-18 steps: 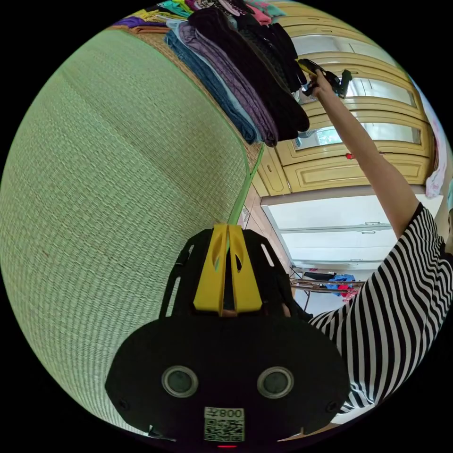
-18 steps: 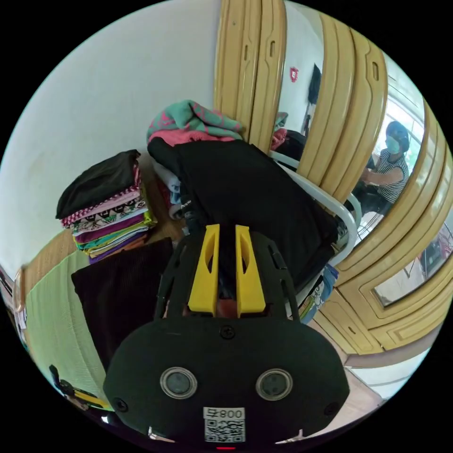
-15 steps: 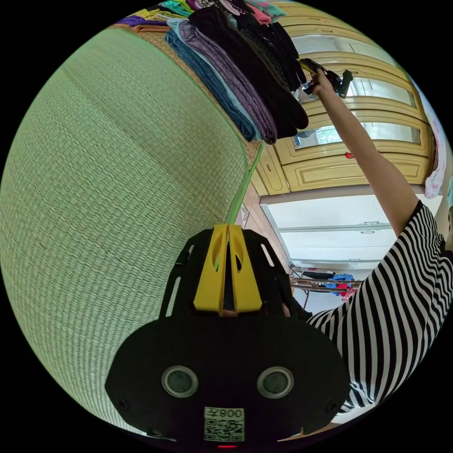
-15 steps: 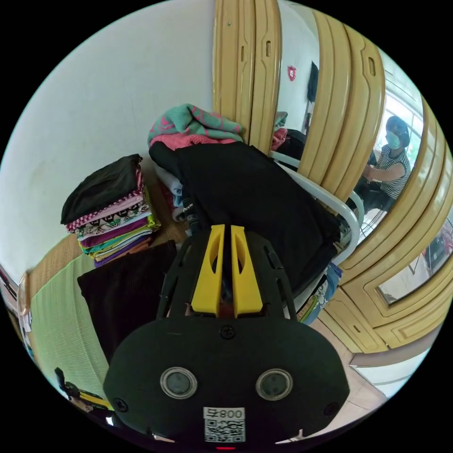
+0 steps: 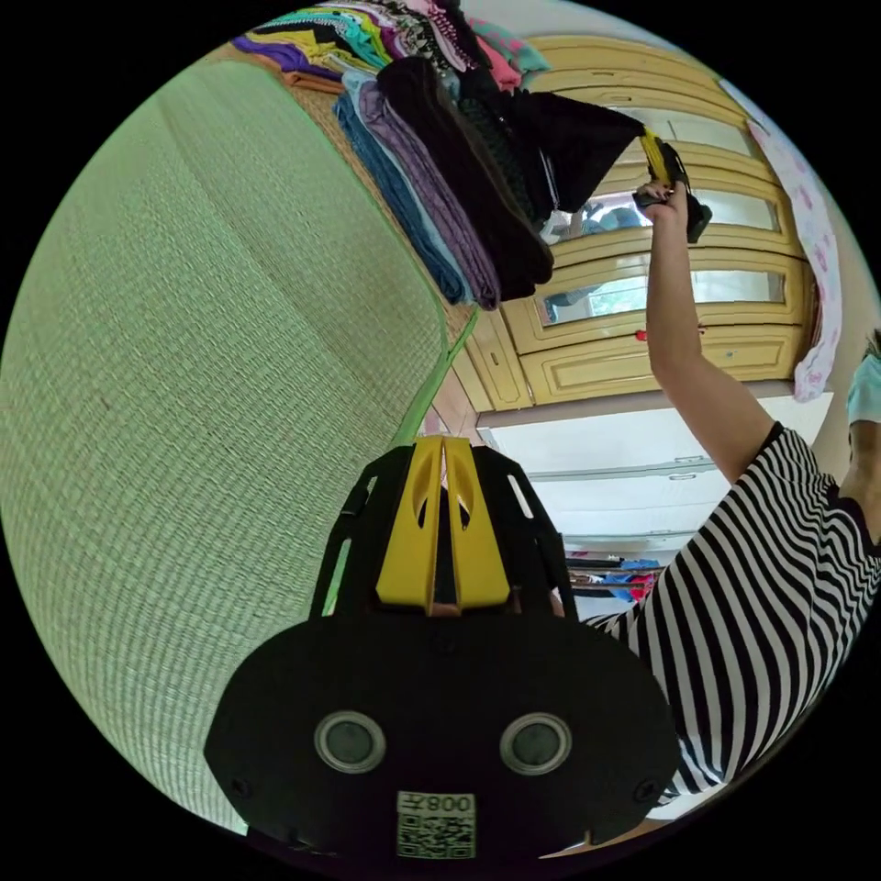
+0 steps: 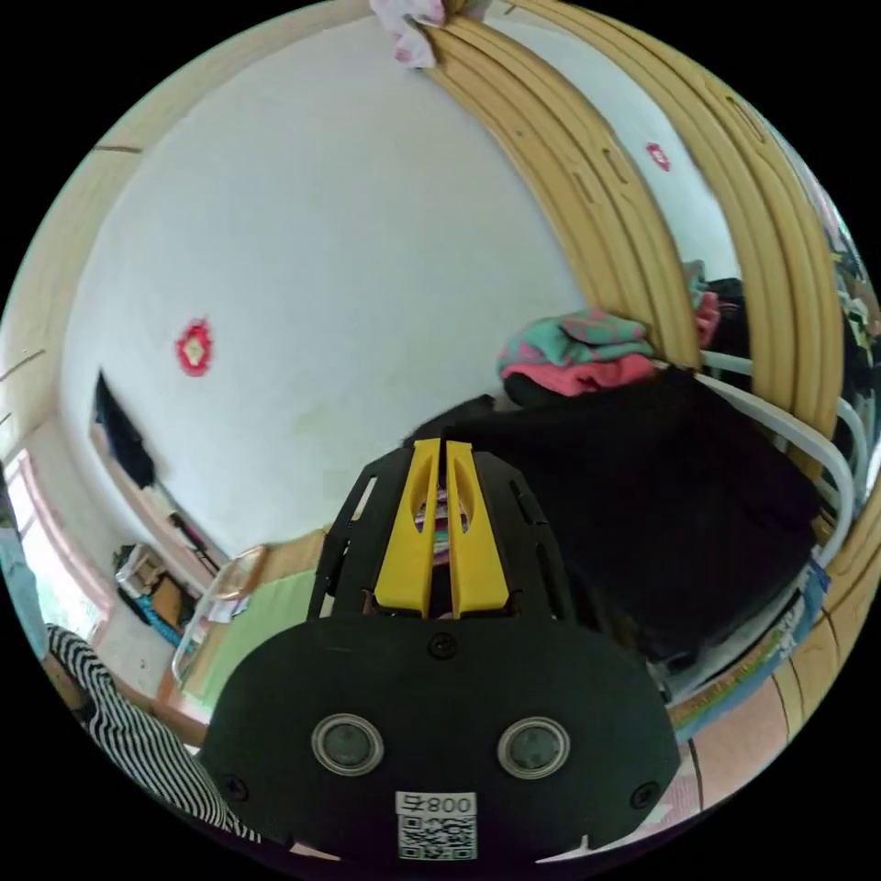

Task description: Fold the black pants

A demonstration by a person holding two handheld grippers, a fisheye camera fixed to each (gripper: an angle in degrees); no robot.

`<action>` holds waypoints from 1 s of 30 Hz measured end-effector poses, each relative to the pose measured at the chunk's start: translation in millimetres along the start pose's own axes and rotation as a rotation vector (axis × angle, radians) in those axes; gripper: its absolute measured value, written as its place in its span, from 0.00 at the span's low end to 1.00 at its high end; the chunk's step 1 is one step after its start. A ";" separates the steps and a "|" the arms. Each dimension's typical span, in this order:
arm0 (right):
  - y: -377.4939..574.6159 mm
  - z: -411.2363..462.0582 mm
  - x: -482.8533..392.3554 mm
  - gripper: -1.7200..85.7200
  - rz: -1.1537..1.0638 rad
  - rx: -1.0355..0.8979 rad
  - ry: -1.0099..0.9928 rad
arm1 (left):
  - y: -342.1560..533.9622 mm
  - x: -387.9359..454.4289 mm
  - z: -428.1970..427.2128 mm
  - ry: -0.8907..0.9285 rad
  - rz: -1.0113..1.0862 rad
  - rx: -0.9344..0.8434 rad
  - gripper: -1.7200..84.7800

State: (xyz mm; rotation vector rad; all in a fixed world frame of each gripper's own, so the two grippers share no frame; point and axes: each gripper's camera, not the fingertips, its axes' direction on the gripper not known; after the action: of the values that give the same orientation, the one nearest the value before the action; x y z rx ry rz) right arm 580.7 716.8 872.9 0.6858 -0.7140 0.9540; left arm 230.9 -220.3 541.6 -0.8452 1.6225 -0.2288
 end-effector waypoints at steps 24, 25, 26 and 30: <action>-21.3 135.1 -432.2 0.02 -0.090 -0.266 -0.913 | 401.5 -1.1 -219.1 -0.092 -0.063 0.603 0.05; -15.9 141.9 -443.6 0.02 -0.085 -0.282 -0.924 | 429.2 -5.0 -223.8 -0.093 -0.094 0.620 0.05; -4.5 155.2 -466.5 0.02 -0.079 -0.315 -0.945 | 457.0 -9.2 -227.8 -0.100 -0.131 0.643 0.05; 33.6 202.6 -544.7 0.02 -0.066 -0.465 -0.957 | 534.3 -21.9 -236.5 -0.104 -0.235 0.717 0.06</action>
State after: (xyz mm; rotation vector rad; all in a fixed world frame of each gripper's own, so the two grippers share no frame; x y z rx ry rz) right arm 288.9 315.6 568.3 0.7244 -1.6791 0.3185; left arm -196.4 103.3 307.7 -0.4724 1.2048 -0.8600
